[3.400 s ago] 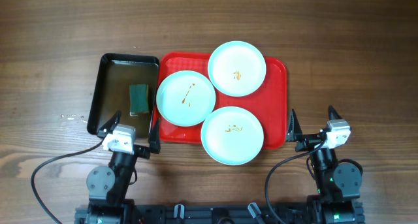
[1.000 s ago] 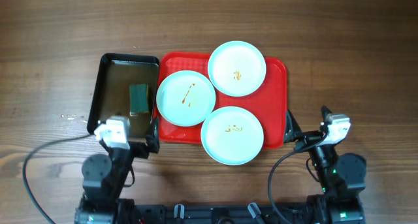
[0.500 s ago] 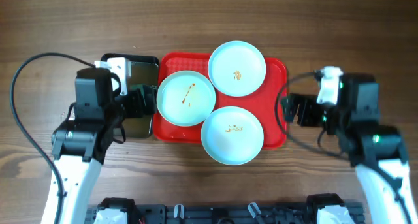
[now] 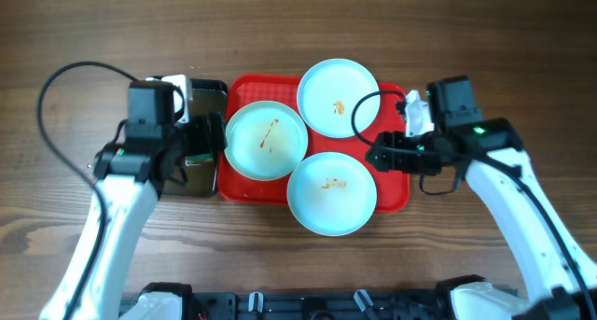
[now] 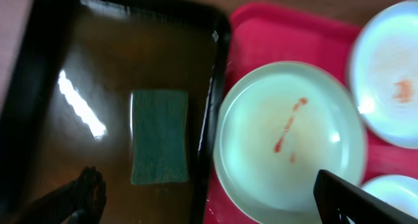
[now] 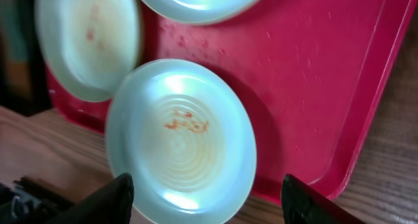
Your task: Clean dirty plates on tray and stack at the side
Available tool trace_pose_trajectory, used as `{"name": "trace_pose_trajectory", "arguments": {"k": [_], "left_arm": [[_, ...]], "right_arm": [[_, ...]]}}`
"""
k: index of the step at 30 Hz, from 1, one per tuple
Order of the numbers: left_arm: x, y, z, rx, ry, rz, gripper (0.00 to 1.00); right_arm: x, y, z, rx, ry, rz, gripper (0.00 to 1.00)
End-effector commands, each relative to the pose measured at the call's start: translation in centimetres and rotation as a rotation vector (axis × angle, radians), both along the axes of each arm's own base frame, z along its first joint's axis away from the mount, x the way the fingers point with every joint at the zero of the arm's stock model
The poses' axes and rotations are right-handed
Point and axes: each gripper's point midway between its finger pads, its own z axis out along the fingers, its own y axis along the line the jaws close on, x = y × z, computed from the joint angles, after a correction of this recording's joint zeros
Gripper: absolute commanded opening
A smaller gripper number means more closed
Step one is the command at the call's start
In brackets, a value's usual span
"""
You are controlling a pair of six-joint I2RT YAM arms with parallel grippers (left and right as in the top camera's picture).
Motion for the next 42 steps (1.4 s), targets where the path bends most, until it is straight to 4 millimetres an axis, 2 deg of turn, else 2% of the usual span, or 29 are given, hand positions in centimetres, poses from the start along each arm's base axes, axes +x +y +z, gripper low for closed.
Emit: {"name": "trace_pose_trajectory", "arguments": {"k": [1, 4, 6, 7, 9, 11, 16, 19, 23, 25, 29, 34, 35, 38, 40, 42], "left_arm": [[1.1, 1.2, -3.7, 0.021, 0.102, 0.099, 1.00], [2.1, 1.2, -6.6, 0.034, 0.151, 0.102, 0.99], [2.5, 1.5, -8.1, 0.053, 0.174, 0.110, 0.93], [2.6, 1.5, -8.6, 0.055, 0.182, 0.111, 0.87], [2.7, 2.5, -9.2, 0.100, 0.190, 0.144, 0.66], [2.8, 3.8, -9.2, 0.114, 0.184, 0.222, 0.74], [3.0, 4.5, -9.1, 0.094, 0.177, 0.267, 0.77], [2.9, 4.4, -9.4, 0.090, 0.185, 0.264, 0.72], [2.4, 3.3, -11.5, 0.044, 0.253, 0.227, 0.69], [2.3, 2.3, -11.9, -0.005, 0.271, 0.192, 0.68], [2.1, 2.2, -11.9, -0.004, 0.278, 0.191, 0.55], [1.5, 2.2, -12.9, 0.002, 0.317, 0.191, 0.55], [1.4, 2.2, -13.3, 0.004, 0.331, 0.191, 0.52], [1.3, 2.2, -13.4, 0.005, 0.335, 0.191, 0.30], [1.3, 2.2, -13.4, 0.005, 0.334, 0.191, 0.04], [1.4, 2.2, -13.2, 0.004, 0.330, 0.191, 0.04]], "right_arm": [[-0.2, -0.6, -2.7, -0.070, 0.096, -0.045, 0.67], [-0.3, -0.6, -4.2, -0.083, 0.150, -0.043, 0.59], [-0.3, -0.6, -4.6, -0.085, 0.162, -0.043, 0.55], [-0.2, -0.6, -4.7, -0.086, 0.164, -0.043, 0.55], [-0.2, -0.6, -4.7, -0.086, 0.162, -0.043, 0.55], [-0.2, -0.6, -4.7, -0.086, 0.162, -0.043, 0.55], [-0.2, -0.6, -4.7, -0.085, 0.164, -0.047, 0.55], [-0.2, -0.6, -4.7, -0.085, 0.164, -0.046, 0.55], [-0.2, -0.6, -4.7, -0.085, 0.164, -0.047, 0.56], [-0.2, -0.6, -4.7, -0.085, 0.164, -0.047, 0.56], [-0.2, -0.6, -4.7, -0.085, 0.164, -0.047, 0.56], [-0.3, -0.6, -4.7, -0.086, 0.167, -0.047, 0.56], [-0.3, -0.6, -4.7, -0.086, 0.167, -0.046, 0.56], [-0.3, -0.6, -4.7, -0.086, 0.167, -0.046, 0.56], [-0.3, -0.6, -4.7, -0.085, 0.167, -0.046, 0.56], [-0.4, -0.6, -4.7, -0.084, 0.174, -0.045, 0.56]]}}
